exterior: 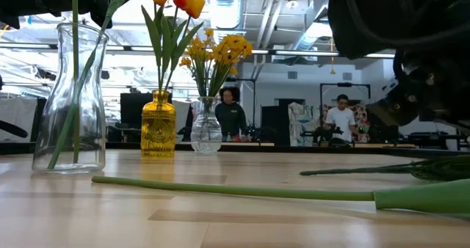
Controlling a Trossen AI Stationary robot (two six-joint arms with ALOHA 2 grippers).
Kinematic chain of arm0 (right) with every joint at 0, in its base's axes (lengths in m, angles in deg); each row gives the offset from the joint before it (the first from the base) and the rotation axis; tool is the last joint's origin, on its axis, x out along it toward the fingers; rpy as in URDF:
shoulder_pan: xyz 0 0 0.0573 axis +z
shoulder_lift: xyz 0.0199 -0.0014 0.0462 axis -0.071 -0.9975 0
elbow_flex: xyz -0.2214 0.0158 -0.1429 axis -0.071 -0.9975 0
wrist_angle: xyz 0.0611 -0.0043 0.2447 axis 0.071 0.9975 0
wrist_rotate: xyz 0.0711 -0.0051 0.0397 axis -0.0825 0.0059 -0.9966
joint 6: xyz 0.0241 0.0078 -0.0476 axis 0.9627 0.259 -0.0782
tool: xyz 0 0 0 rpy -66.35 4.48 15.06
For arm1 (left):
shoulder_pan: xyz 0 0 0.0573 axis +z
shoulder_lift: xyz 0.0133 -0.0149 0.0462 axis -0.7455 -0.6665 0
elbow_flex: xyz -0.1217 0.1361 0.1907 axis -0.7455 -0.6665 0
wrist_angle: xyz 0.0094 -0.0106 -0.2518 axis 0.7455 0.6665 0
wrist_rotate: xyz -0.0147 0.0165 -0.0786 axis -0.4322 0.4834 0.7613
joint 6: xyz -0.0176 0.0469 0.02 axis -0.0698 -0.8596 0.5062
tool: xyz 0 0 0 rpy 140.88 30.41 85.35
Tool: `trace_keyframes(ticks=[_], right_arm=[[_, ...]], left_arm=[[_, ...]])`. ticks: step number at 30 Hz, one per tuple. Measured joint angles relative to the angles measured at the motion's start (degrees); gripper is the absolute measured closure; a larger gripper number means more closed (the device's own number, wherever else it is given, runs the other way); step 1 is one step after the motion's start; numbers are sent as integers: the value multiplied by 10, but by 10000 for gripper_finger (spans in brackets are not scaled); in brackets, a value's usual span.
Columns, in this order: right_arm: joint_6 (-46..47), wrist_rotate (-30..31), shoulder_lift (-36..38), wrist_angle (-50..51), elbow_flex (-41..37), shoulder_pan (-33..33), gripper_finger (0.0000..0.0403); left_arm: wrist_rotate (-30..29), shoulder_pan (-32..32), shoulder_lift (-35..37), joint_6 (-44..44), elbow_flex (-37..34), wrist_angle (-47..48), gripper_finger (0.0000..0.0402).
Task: Sort flowers into vase by color
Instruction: Put the yellow flowers into the top transparent vase
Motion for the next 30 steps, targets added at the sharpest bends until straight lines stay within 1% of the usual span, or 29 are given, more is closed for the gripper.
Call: trace_keyframes(ticks=[3, 7, 13, 19, 22, 24, 30], right_arm=[[0, 35, 0, 53, 12, 0, 359], [-17, 99, 0, 122, 41, 0, 355], [-26, 238, 0, 202, 92, 0, 361], [-97, 377, 0, 202, 137, -5, 361], [-136, 453, 0, 201, 159, -16, 360], [-176, 505, 0, 202, 175, -23, 360], [-293, 652, 0, 202, 210, -40, 360]], left_arm=[[0, 0, 0, 0, 0, 0, 223], [0, 0, 0, 0, 0, 0, 223], [-1, 0, 0, 6, 0, -4, 223], [-1, 0, 0, 8, 0, -20, 223], [-17, 0, -1, 9, 0, -32, 223], [-32, 0, -4, 14, 0, -46, 223], [-36, 0, -28, 26, 3, -108, 223]])
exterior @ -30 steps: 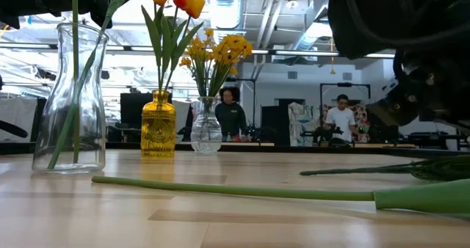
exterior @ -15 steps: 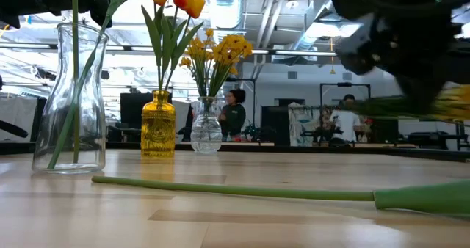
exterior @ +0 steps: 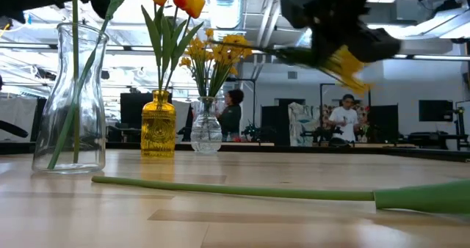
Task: Sort flowers into vase by color
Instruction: Put the yellow flowers into the top transparent vase
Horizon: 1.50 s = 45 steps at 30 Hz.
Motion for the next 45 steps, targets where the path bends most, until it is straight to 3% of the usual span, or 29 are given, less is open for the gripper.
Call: trace_keyframes(ticks=[6, 14, 20, 29, 45], right_arm=[[-122, 150, 0, -8, 17, -9, 360], [-220, 356, 0, -20, 18, -9, 359], [-248, 359, 0, -24, 21, -13, 359], [-263, 359, 0, -24, 21, -13, 359], [-341, 359, 1, -24, 21, -15, 359]], left_arm=[[-1, 0, -64, 42, 76, 11, 223], [29, 0, -206, 77, 231, 159, 223], [68, -18, -303, 81, 326, 225, 223], [64, -61, -420, 34, 415, 282, 223], [-14, -106, -555, -21, 490, 314, 223]])
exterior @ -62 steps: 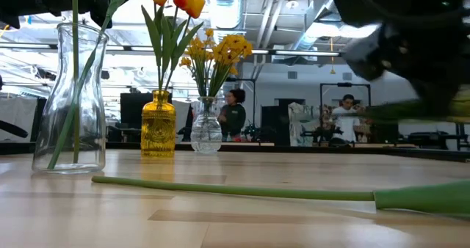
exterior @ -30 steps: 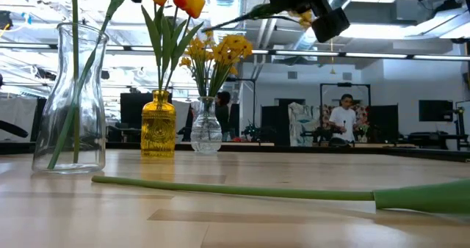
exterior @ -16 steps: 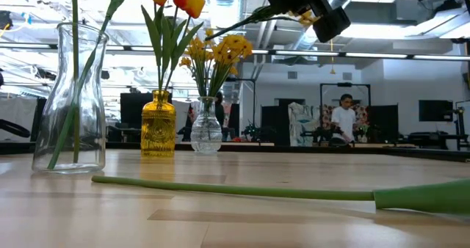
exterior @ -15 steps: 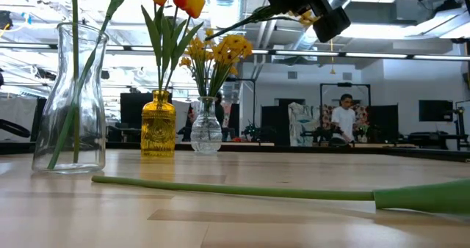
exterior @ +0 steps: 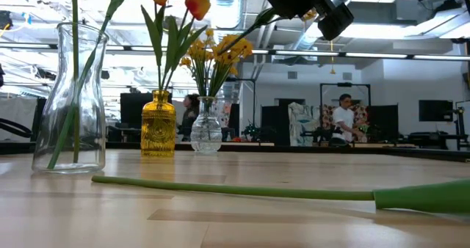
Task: Sort flowers into vase by color
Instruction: Put the yellow flowers into the top transparent vase
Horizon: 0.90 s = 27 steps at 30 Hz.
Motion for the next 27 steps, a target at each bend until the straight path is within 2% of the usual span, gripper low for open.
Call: trace_keyframes(ticks=[8, 14, 22, 27], right_arm=[[-35, 0, 0, 0, 13, -14, 359], [-40, 0, 0, -2, 75, -21, 359], [-46, -1, 0, -11, 143, -20, 359], [-128, 0, 0, -59, 154, -21, 359]], left_arm=[[-16, -6, -44, -10, 28, 14, 223], [-18, -6, -71, -10, 45, 27, 223], [-19, -6, -70, -3, 48, 22, 223], [-10, -6, -70, 3, 48, 25, 223]])
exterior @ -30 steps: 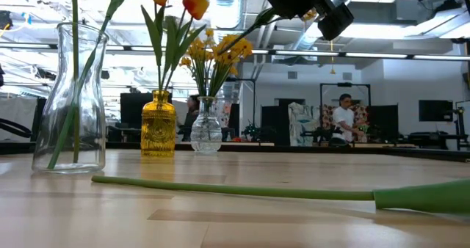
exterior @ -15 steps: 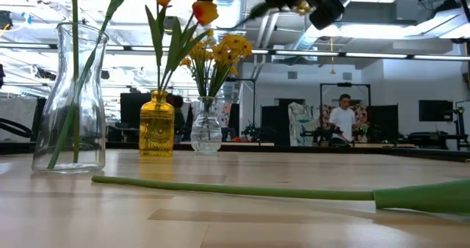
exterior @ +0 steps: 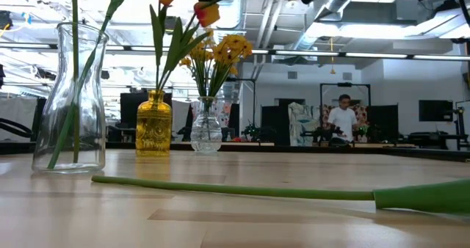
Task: Sort flowers into vase by color
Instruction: Put the yellow flowers into the top transparent vase
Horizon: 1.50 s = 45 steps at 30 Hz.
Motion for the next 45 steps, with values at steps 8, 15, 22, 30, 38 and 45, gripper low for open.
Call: trace_keyframes(ticks=[8, 15, 22, 30, 38, 45], right_arm=[[-66, 0, 0, -60, 0, -7, 359], [-67, 2, 0, -60, 0, -7, 359], [-69, 2, 0, -73, 0, -7, 359], [-69, 4, 0, -75, 0, -7, 359], [-69, 5, 0, -75, 0, -7, 352], [-103, 4, 0, -77, 0, -7, 351]], left_arm=[[3, 0, 0, 4, 0, -2, 223], [2, 0, 0, 4, -1, 0, 225], [3, 0, 0, 4, -1, 2, 264], [-1, 0, -1, -1, -1, 3, 355], [-6, 1, -1, -2, -2, 0, 388], [-6, 1, -1, -1, -2, -2, 387]])
